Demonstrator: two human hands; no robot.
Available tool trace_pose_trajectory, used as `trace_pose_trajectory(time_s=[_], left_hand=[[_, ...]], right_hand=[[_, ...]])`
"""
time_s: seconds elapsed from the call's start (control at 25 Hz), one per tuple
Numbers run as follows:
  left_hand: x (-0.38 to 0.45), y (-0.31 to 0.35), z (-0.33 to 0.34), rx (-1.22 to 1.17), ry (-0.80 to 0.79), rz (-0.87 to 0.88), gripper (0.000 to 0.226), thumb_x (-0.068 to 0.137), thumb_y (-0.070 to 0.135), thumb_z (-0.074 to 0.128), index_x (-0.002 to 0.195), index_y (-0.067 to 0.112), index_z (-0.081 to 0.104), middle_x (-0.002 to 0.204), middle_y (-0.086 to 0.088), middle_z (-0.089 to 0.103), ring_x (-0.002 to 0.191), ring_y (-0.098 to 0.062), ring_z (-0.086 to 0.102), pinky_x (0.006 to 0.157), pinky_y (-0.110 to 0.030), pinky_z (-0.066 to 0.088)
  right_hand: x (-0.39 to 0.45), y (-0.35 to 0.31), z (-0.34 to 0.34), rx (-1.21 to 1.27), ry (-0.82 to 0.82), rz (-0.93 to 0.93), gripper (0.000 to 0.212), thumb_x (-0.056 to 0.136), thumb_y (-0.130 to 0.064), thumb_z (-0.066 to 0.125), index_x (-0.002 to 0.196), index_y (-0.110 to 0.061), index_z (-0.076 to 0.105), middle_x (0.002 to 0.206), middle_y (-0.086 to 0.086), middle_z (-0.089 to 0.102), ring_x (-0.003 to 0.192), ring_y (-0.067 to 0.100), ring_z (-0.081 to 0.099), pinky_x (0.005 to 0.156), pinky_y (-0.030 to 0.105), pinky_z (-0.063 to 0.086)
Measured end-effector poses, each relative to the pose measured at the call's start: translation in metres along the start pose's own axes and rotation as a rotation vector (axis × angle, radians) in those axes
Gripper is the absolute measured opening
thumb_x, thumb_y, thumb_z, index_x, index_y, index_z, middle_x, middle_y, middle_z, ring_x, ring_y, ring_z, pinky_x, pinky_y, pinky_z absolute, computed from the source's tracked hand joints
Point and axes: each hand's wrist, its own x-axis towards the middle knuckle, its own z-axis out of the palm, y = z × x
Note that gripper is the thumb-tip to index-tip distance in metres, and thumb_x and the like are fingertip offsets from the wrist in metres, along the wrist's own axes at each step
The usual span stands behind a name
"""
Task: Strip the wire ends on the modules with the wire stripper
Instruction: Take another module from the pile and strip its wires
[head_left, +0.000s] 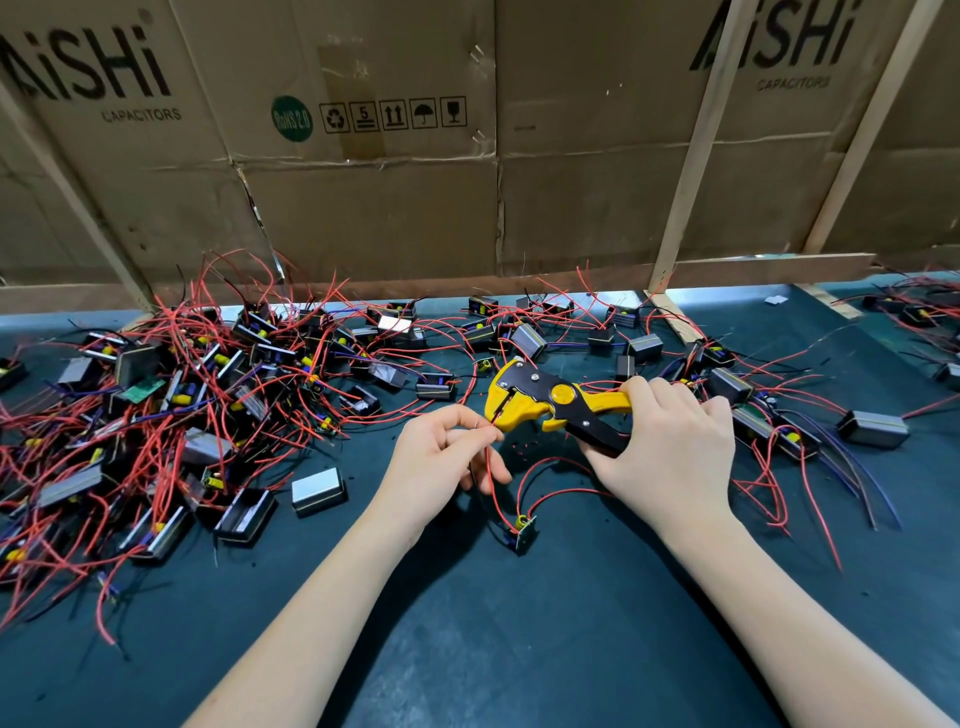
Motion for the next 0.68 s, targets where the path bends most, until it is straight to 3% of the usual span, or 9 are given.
trace_pose_trajectory(time_s=[0.68], left_hand=[[0.0009, -0.0016, -0.0001, -0.006, 0.0, -0.022, 0.015, 0.096, 0.008, 0.055, 0.082, 0.006, 0.06, 0.063, -0.012, 0.07, 0.045, -0.016, 0.053, 0.047, -0.018, 0.039]], right_hand=[[0.0006, 0.0001, 0.0002, 0.002, 0.01, -0.011, 0.05, 0.061, -0.053, 0.078, 0.083, -0.011, 0.06, 0.074, 0.004, 0.059, 0.073, 0.029, 0.057, 0.067, 0.037, 0.026]])
